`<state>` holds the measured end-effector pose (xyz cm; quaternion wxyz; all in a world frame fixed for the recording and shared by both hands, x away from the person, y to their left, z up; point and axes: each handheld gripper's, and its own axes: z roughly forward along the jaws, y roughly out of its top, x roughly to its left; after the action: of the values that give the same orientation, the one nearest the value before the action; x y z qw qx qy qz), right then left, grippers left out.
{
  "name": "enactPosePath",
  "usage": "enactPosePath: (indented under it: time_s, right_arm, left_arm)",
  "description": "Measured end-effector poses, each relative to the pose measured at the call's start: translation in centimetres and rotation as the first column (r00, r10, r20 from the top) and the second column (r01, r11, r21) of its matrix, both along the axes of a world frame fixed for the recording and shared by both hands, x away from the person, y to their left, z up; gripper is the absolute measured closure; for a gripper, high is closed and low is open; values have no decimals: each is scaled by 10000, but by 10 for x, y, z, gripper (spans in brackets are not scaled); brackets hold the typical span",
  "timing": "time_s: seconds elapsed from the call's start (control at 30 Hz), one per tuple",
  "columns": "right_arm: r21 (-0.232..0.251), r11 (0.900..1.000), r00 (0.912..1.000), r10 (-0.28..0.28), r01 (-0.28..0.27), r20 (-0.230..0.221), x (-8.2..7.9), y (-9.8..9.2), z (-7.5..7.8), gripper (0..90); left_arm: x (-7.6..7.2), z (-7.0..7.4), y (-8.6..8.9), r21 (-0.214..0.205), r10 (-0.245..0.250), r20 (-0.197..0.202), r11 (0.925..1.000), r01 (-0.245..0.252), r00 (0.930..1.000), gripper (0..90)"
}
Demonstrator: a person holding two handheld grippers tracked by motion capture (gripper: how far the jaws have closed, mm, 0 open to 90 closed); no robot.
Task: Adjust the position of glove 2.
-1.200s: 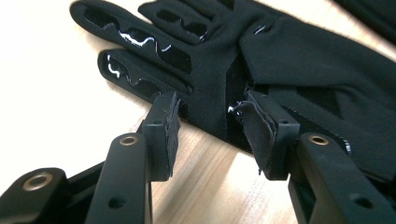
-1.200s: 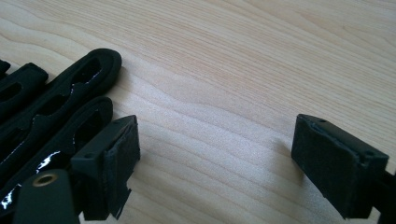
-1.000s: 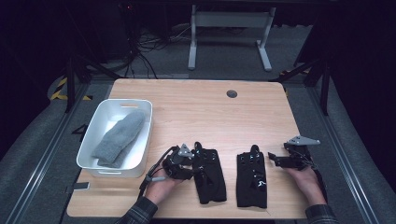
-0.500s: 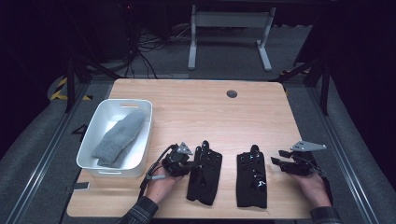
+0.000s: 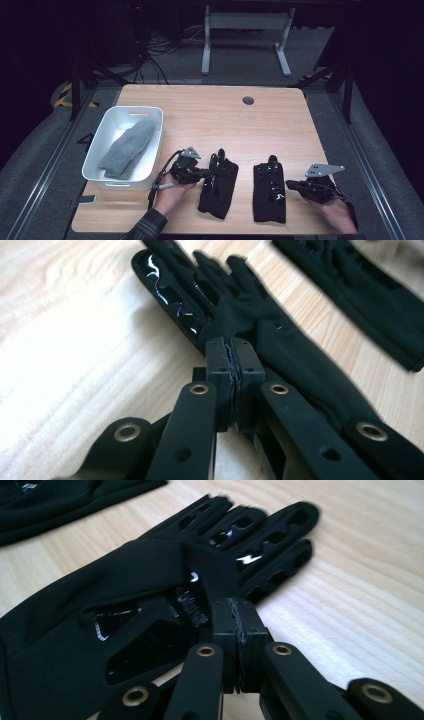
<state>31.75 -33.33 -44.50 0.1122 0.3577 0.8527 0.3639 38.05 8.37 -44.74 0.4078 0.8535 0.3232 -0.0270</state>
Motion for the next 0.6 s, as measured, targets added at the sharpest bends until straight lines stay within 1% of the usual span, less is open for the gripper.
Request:
enactPosePath:
  time_s: [0.03, 0.13, 0.17, 0.2, 0.3, 0.37, 0.43, 0.5, 0.6]
  right_arm:
    - [4, 10000, 10000, 62, -62, -34, 1, 1, -1, 900]
    - [-91, 9997, 9996, 231, -233, -174, 3, 6, -3, 900]
    - [-91, 9997, 9996, 231, -233, -174, 3, 6, -3, 900]
    - [-15, 9993, 9990, 375, -376, -255, 4, 9, -4, 900]
    - [-23, 9990, 9985, 453, -454, -299, 5, 13, -5, 900]
    - [-74, 9987, 9982, 508, -510, -333, 6, 15, -6, 900]
    - [-67, 9983, 9977, 576, -579, -370, 8, 17, -7, 900]
    - [-80, 9980, 9973, 628, -631, -372, 9, 20, -7, 900]
    - [-120, 9973, 9967, 721, -726, -373, 11, 28, -8, 900]
  left_arm:
    - [1, 3, 1, -251, 4, 5, 9997, -4, 10000, 889]
    - [3, 6, 1, -500, -26, -19, 9987, 25, 10000, 889]
    - [3, 6, 1, -500, -26, -19, 9987, 25, 10000, 888]
    - [4, 7, 1, -535, -72, -33, 9985, 70, 10000, 888]
    - [5, 7, 0, -634, -112, -95, 9979, 106, 9999, 889]
    - [5, 8, -3, -858, -149, -170, 9962, 134, 9997, 888]
    - [5, 9, -4, -916, -236, -161, 9956, 220, 9996, 889]
    - [5, 8, -5, -1064, -304, -289, 9940, 272, 9991, 889]
    - [4, 9, -7, -1188, -454, -380, 9921, 406, 9982, 889]
